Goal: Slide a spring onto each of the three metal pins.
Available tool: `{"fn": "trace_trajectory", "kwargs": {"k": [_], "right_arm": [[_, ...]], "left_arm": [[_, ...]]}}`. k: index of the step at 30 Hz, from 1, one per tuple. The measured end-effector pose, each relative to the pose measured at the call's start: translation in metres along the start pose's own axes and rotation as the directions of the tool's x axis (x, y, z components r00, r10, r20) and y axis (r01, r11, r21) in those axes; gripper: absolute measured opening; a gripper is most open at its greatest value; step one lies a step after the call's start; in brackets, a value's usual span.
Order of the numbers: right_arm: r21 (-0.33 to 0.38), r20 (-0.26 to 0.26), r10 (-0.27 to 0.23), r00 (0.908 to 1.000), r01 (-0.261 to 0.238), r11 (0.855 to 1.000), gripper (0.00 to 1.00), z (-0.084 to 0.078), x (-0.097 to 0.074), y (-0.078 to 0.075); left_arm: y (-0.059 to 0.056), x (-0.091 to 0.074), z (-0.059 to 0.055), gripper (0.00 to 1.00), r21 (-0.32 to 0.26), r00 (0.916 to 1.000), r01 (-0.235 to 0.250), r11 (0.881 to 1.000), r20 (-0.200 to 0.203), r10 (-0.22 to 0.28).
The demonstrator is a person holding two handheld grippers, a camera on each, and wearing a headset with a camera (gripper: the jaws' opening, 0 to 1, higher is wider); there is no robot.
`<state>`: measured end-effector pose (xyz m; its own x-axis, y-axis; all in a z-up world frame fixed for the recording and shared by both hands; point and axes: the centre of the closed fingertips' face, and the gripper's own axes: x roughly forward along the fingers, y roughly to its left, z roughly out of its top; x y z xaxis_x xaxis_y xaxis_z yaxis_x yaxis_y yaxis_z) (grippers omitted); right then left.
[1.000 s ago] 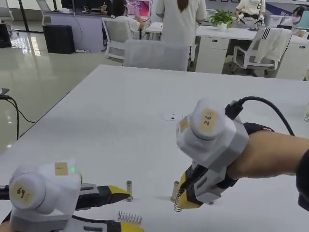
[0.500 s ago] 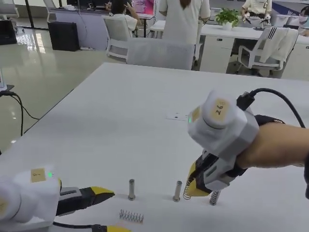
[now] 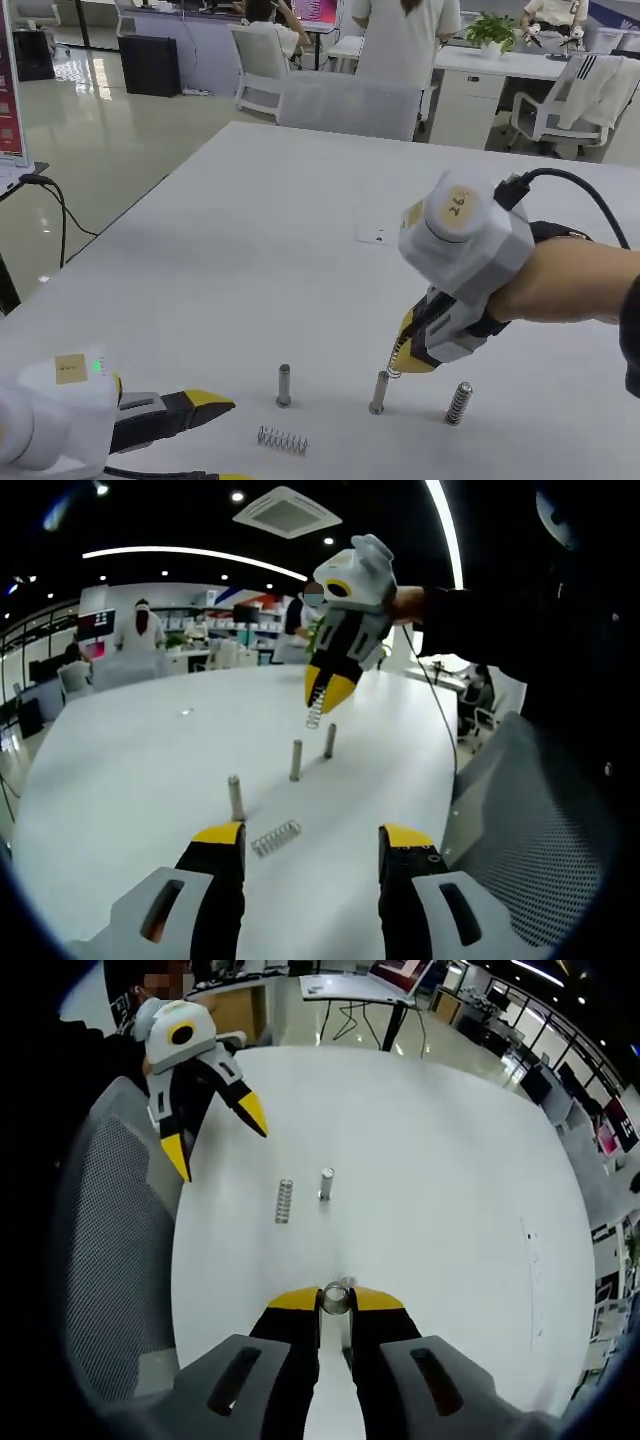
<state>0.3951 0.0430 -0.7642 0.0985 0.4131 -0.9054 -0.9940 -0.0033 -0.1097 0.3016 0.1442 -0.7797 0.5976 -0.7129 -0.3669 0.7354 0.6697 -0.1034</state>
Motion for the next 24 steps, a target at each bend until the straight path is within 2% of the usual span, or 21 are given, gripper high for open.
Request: {"fn": "trace_trajectory", "kwargs": {"k": [9, 24], "right_arm": [[0.017, -0.015, -0.01, 0.9998, 0.011, 1.0, 0.08, -0.004, 0.014, -0.011], [0.028, -0.008, 0.006, 1.0, -0.005, 1.0, 0.08, -0.003, 0.02, -0.01]], "left_arm": [[0.0, 0.0, 0.001, 0.48, 0.0, 1.0, 0.0, 1.0, 0.002, 0.0], [0.0, 0.0, 0.001, 0.47, -0.001, 1.0, -0.003, 1.0, -0.002, 0.003]]}}
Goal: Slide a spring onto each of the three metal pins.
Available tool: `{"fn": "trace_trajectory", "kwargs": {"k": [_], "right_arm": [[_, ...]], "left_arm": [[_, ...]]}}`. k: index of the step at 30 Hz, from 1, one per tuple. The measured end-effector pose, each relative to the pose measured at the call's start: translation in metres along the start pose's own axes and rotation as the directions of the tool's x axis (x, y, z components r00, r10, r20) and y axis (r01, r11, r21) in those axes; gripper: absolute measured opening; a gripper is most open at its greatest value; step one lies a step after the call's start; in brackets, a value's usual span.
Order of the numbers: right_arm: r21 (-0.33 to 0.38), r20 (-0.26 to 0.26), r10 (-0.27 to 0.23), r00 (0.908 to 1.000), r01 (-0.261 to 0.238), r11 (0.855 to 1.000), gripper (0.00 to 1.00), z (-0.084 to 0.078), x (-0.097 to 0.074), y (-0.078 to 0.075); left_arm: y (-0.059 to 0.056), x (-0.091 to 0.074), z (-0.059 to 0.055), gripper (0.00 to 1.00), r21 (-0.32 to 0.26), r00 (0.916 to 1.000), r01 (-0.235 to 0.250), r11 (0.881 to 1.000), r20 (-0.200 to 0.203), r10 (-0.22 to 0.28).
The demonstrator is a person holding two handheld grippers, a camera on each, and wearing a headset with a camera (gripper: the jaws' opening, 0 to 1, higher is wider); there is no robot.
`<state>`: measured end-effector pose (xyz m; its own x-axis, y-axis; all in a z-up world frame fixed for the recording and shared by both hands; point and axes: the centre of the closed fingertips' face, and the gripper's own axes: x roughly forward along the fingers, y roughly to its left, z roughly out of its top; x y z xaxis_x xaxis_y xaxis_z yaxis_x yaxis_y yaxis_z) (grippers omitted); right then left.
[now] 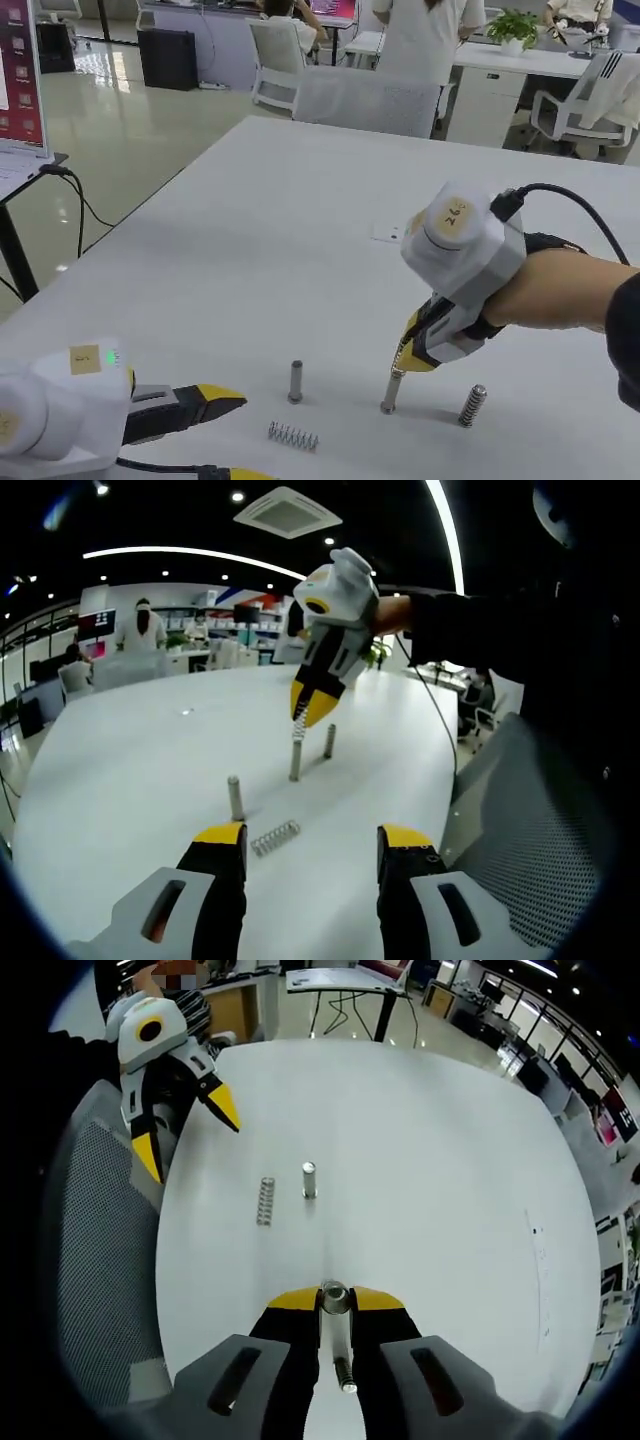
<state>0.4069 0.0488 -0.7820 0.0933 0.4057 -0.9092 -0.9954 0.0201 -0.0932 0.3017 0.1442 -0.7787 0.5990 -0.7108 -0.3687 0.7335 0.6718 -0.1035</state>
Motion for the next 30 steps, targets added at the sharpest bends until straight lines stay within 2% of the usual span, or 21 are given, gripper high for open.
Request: {"fn": "trace_trajectory", "kwargs": {"k": [15, 30], "right_arm": [[0.002, -0.031, 0.01, 0.9995, -0.009, 1.0, 0.08, -0.007, 0.019, 0.001], [0.029, -0.032, 0.013, 0.9994, -0.012, 1.0, 0.08, -0.013, 0.038, -0.001]], "left_arm": [[0.001, -0.002, -0.001, 0.46, -0.003, 1.0, -0.002, 1.0, -0.001, 0.002], [0.003, -0.002, -0.002, 0.46, -0.003, 1.0, -0.004, 1.0, -0.005, 0.004]]}}
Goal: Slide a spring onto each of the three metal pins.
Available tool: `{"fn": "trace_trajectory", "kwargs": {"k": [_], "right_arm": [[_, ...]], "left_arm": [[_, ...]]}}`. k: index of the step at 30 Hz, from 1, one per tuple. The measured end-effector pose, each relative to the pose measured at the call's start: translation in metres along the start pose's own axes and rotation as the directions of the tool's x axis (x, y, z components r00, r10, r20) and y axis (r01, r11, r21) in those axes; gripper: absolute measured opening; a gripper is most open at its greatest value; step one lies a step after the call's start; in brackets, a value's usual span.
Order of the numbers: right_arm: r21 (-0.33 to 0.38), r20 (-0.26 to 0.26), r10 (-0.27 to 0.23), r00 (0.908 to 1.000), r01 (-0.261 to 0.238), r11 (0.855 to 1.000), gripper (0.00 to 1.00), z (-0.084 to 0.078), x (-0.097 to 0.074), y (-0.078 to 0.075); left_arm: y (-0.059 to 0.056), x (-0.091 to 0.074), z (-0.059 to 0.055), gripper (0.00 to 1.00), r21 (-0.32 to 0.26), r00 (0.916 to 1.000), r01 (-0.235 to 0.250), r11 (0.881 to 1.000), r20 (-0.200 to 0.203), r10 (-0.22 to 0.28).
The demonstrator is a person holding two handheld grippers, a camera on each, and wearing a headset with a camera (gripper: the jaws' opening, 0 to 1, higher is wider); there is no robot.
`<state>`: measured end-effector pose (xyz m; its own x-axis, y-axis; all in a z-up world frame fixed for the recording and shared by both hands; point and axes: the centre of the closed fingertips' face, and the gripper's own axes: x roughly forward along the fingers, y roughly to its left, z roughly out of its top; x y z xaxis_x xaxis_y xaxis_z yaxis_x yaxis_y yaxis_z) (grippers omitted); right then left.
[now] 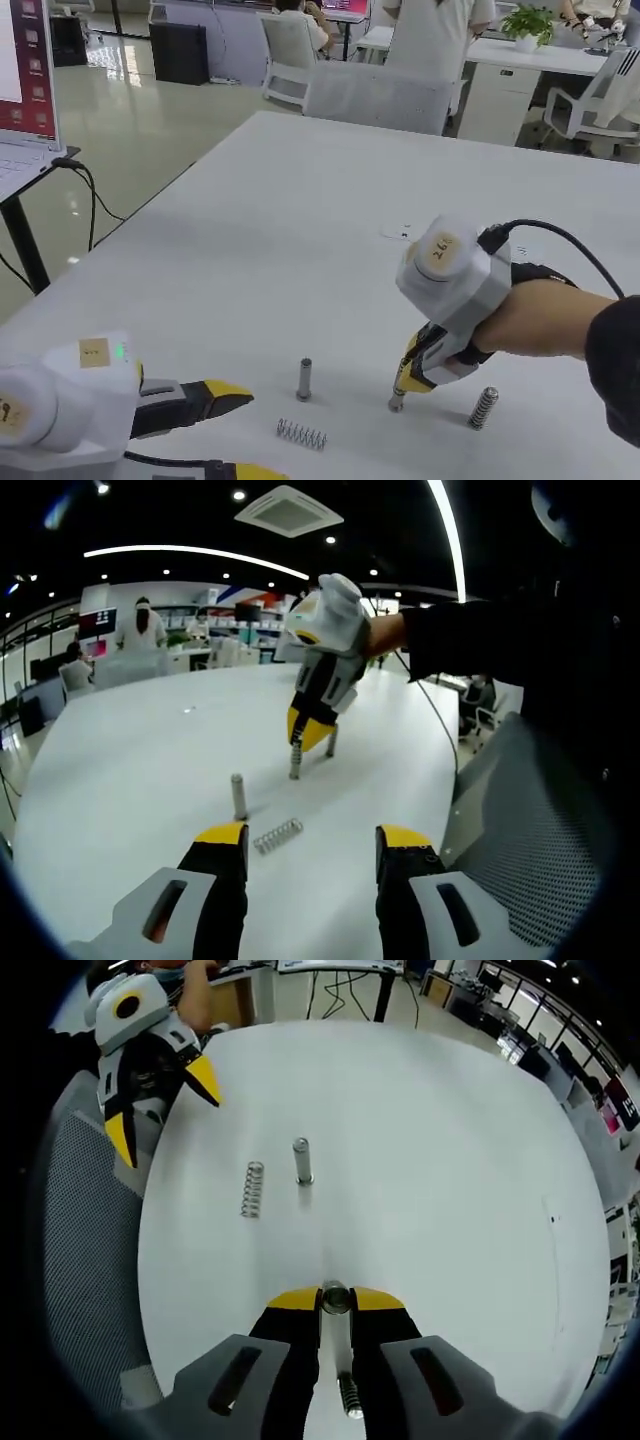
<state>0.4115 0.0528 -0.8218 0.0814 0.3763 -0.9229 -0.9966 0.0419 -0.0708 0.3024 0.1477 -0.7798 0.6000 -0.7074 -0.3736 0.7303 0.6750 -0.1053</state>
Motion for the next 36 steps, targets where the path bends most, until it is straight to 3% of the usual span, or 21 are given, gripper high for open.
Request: {"fn": "trace_trajectory", "kwargs": {"k": [20, 36], "right_arm": [[-0.001, -0.03, 0.016, 0.9994, -0.016, 1.0, 0.08, -0.008, 0.019, 0.004], [-0.009, -0.029, 0.013, 0.9995, -0.013, 1.0, 0.12, -0.008, 0.018, 0.003]], "left_arm": [[0.002, -0.002, -0.001, 0.45, -0.002, 1.0, -0.007, 1.0, -0.003, 0.007], [0.002, -0.002, -0.001, 0.45, -0.001, 0.9999, -0.012, 1.0, -0.004, 0.012]]}}
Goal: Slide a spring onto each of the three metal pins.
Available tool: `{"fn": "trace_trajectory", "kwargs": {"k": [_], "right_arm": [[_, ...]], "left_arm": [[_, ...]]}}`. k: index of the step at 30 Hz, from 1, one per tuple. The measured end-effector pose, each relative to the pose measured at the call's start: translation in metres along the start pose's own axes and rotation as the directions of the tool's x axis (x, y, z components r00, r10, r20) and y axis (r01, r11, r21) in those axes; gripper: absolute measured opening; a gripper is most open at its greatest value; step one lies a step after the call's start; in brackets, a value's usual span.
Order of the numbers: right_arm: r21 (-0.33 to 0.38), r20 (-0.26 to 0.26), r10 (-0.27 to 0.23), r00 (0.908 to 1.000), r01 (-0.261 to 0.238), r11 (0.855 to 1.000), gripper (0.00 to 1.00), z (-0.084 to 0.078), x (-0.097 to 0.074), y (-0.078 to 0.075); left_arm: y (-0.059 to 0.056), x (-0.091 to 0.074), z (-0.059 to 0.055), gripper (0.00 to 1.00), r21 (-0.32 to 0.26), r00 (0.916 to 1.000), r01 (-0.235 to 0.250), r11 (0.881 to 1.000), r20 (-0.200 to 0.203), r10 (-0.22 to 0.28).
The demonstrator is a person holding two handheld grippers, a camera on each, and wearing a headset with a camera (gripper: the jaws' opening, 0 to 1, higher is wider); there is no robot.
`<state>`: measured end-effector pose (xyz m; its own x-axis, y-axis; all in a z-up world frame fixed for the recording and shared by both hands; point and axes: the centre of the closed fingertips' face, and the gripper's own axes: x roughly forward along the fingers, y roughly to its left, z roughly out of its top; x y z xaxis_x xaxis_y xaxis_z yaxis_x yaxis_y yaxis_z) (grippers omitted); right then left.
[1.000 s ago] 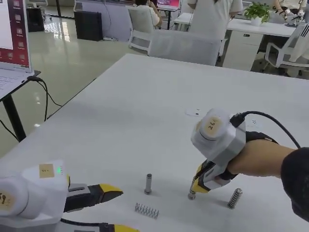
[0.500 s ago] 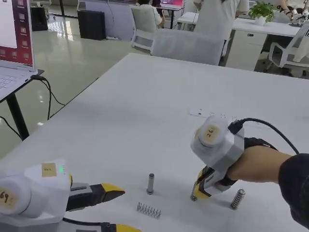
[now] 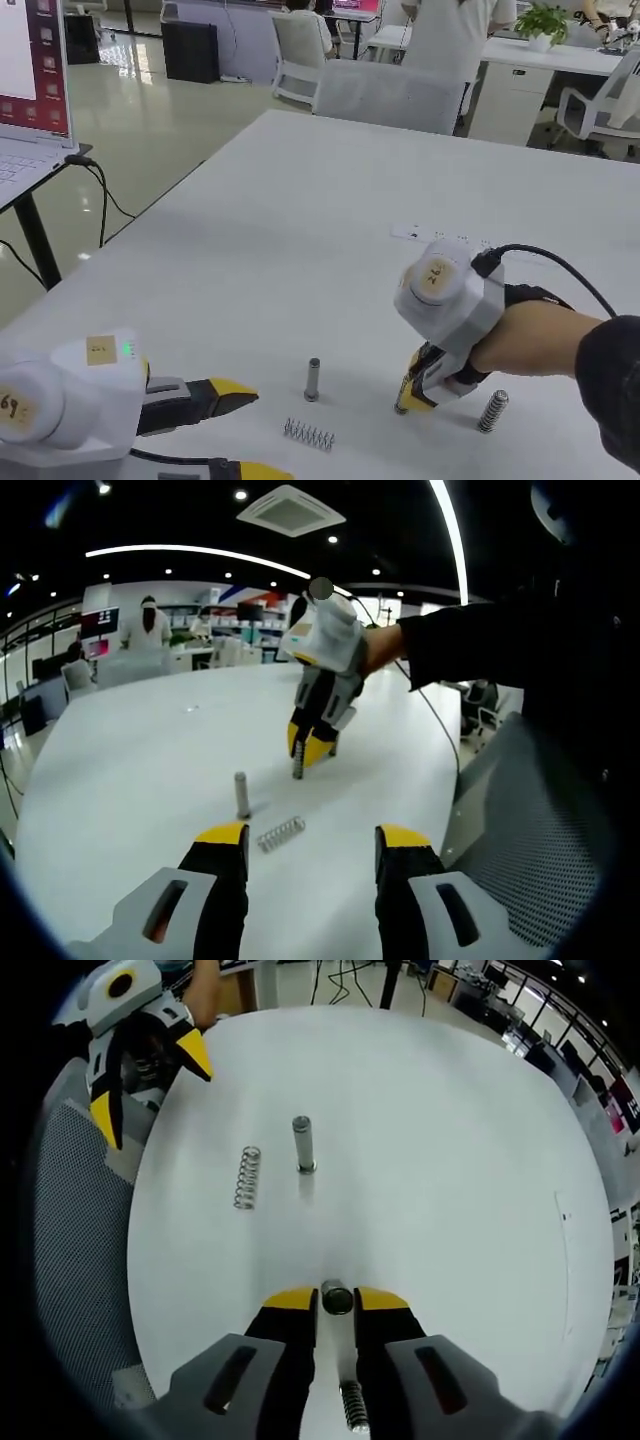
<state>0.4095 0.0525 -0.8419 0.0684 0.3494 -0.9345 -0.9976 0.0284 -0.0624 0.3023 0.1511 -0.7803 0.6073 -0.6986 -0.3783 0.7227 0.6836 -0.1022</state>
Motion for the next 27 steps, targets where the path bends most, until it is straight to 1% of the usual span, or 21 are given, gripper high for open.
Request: {"fn": "trace_trajectory", "kwargs": {"k": [7, 11, 13, 19, 27], "right_arm": [[-0.006, 0.012, -0.01, 0.9999, 0.01, 1.0, 0.15, 0.003, -0.006, 0.0], [-0.016, 0.022, -0.02, 0.9995, 0.02, 1.0, 0.17, 0.009, -0.011, 0.0], [-0.027, 0.034, -0.028, 0.999, 0.029, 0.999, 0.18, 0.015, -0.015, 0.001], [-0.06, 0.07, -0.026, 0.9972, 0.031, 0.998, 0.19, 0.035, -0.022, 0.01], [-0.092, 0.091, 0.0, 0.9958, 0.008, 0.996, 0.18, 0.052, -0.022, 0.029]], "left_arm": [[0.0, 0.0, 0.0, 0.45, 0.001, 1.0, 0.001, 1.0, 0.0, -0.001], [0.0, 0.0, 0.0, 0.45, 0.002, 1.0, 0.001, 1.0, -0.002, -0.001], [0.0, 0.0, 0.0, 0.45, 0.002, 1.0, 0.001, 1.0, -0.001, -0.001], [0.0, 0.0, 0.0, 0.45, 0.007, 1.0, 0.002, 1.0, -0.005, -0.002], [0.001, -0.001, 0.0, 0.44, 0.01, 1.0, -0.001, 1.0, -0.008, 0.001]]}}
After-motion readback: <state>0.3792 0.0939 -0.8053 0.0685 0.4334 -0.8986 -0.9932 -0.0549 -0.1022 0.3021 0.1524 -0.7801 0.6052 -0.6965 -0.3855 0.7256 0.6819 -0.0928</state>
